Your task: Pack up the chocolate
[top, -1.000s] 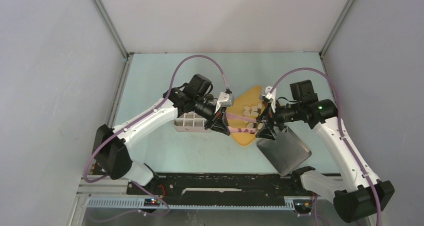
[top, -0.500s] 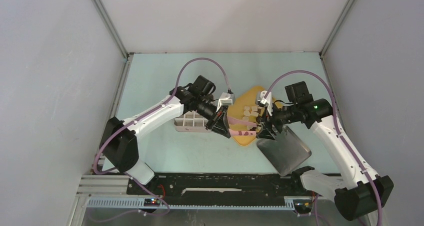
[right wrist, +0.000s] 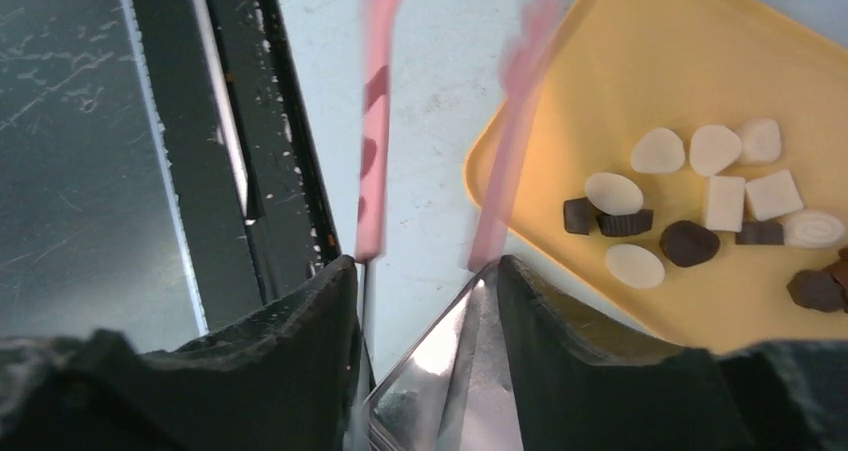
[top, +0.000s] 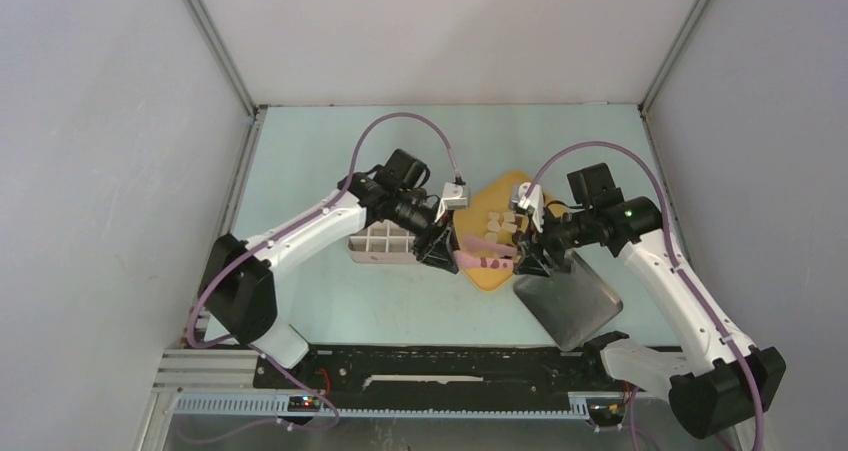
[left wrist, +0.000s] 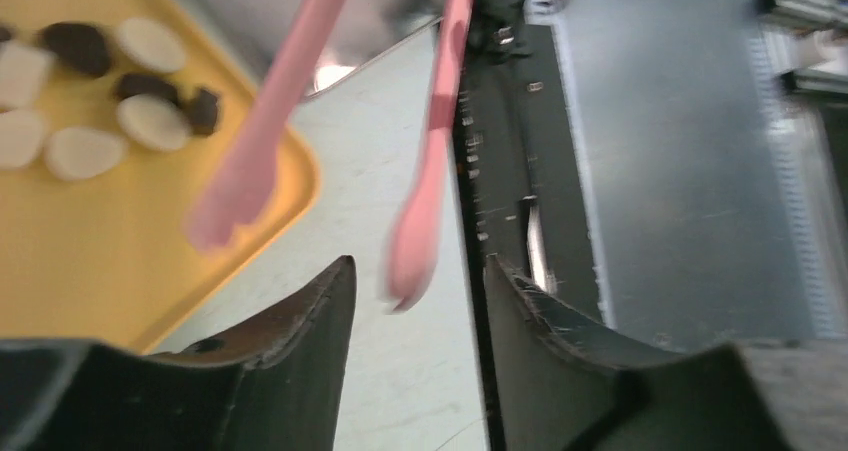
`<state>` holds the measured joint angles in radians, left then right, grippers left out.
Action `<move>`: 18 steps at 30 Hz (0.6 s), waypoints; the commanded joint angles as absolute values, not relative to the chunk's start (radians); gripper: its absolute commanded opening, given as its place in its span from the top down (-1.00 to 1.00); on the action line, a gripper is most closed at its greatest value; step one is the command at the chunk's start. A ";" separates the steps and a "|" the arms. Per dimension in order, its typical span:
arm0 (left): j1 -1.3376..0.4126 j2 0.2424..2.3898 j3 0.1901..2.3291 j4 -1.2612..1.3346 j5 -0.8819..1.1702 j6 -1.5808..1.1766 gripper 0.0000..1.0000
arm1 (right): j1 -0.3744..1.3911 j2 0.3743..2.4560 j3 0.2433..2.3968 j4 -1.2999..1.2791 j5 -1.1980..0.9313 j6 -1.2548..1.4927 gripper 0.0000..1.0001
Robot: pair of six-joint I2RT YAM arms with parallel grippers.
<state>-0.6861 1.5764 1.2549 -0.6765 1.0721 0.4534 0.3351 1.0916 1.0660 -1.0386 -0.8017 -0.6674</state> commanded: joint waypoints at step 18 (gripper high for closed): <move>-0.489 1.191 1.007 -0.523 0.614 0.364 -0.45 | 0.242 1.268 1.080 -0.889 -0.544 -0.530 0.45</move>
<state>-0.3794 1.1507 1.0218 -0.5652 0.6228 0.3809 0.2680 1.2915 1.0657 -0.9302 -0.5339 -0.5339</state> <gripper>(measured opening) 0.732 0.266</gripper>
